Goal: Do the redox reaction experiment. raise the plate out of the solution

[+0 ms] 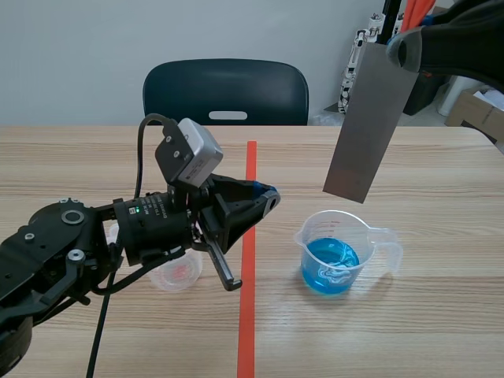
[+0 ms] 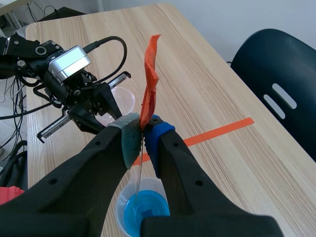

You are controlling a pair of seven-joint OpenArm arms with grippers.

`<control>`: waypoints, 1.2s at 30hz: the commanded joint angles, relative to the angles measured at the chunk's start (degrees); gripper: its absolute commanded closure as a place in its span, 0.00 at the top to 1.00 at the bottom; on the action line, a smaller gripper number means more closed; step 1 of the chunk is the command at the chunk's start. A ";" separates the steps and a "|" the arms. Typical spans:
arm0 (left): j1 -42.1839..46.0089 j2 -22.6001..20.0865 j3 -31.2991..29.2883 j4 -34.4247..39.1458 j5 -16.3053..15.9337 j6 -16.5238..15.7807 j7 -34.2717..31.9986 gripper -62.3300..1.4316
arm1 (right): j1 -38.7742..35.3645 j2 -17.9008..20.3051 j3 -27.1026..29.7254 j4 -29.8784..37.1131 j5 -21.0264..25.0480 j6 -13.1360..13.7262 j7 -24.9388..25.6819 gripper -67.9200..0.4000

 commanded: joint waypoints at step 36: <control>-2.01 0.42 0.96 1.51 -0.81 -0.13 0.83 0.07 | 0.72 0.92 1.55 0.07 1.01 0.68 0.15 0.02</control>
